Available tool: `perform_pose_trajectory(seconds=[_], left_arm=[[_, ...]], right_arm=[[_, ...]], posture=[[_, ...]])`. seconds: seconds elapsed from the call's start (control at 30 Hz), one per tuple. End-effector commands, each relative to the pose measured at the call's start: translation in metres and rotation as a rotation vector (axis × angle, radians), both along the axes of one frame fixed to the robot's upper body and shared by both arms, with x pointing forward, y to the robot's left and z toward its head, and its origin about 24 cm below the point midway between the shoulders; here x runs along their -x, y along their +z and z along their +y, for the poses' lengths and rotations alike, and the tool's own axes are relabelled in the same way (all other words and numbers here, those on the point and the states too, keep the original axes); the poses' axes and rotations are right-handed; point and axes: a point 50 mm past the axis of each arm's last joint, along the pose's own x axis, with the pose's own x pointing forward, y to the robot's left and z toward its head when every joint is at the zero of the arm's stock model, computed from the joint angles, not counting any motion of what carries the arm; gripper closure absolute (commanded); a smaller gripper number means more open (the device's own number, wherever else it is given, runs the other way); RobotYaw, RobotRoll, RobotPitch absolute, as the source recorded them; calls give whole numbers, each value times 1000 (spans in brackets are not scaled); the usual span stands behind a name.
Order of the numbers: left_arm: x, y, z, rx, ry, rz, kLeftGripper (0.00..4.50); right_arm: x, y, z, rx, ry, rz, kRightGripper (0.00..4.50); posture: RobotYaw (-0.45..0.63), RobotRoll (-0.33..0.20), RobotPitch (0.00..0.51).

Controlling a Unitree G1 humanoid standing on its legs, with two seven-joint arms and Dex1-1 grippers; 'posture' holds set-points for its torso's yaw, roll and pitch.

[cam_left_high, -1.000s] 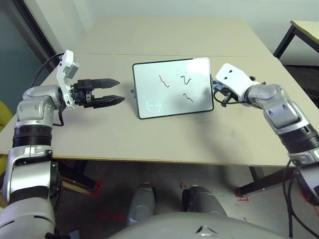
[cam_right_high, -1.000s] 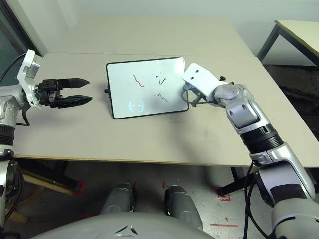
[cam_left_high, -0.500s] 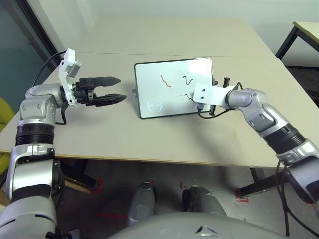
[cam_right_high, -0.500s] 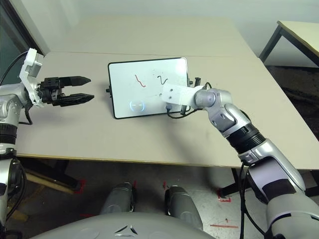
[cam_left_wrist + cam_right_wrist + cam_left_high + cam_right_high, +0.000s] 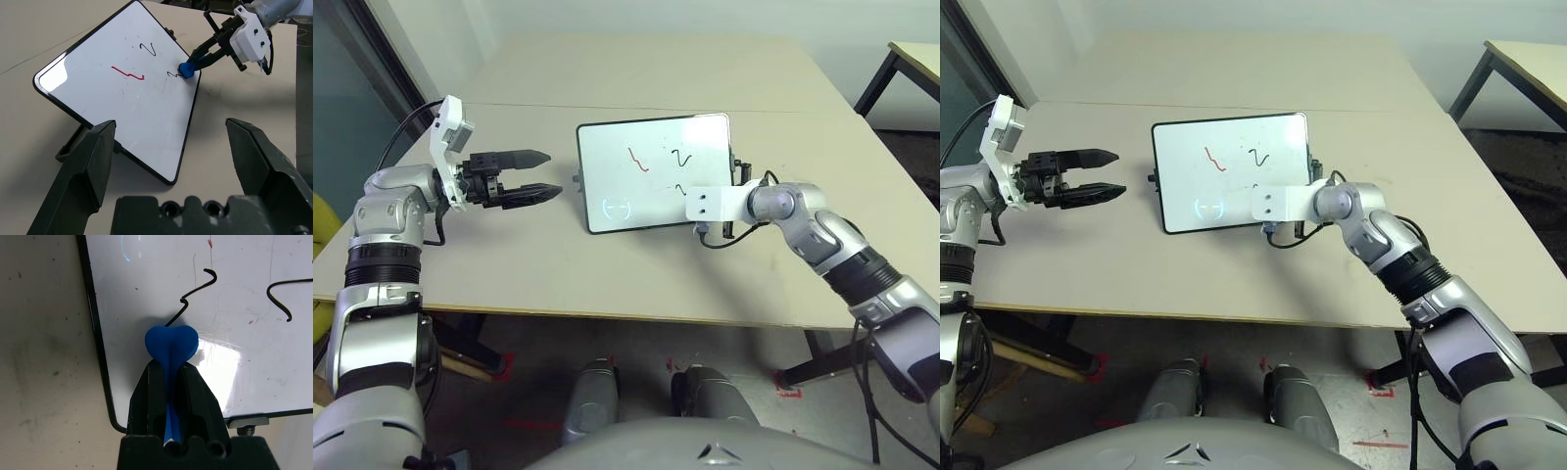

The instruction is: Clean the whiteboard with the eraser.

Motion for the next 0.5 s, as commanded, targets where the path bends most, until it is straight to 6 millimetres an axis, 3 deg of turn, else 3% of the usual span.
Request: perform_pose_trajectory(seconds=[0.03,0.5], left_arm=[[1,-2,-1,-6,2,-1,0],[0,-2,-1,-7,5,-4,0]], right_arm=[[-1,-8,1,40,8,8,4376],[-4,-2,30,27,93,-47,4383]], posture=[[264,0,0],[262,0,0]])
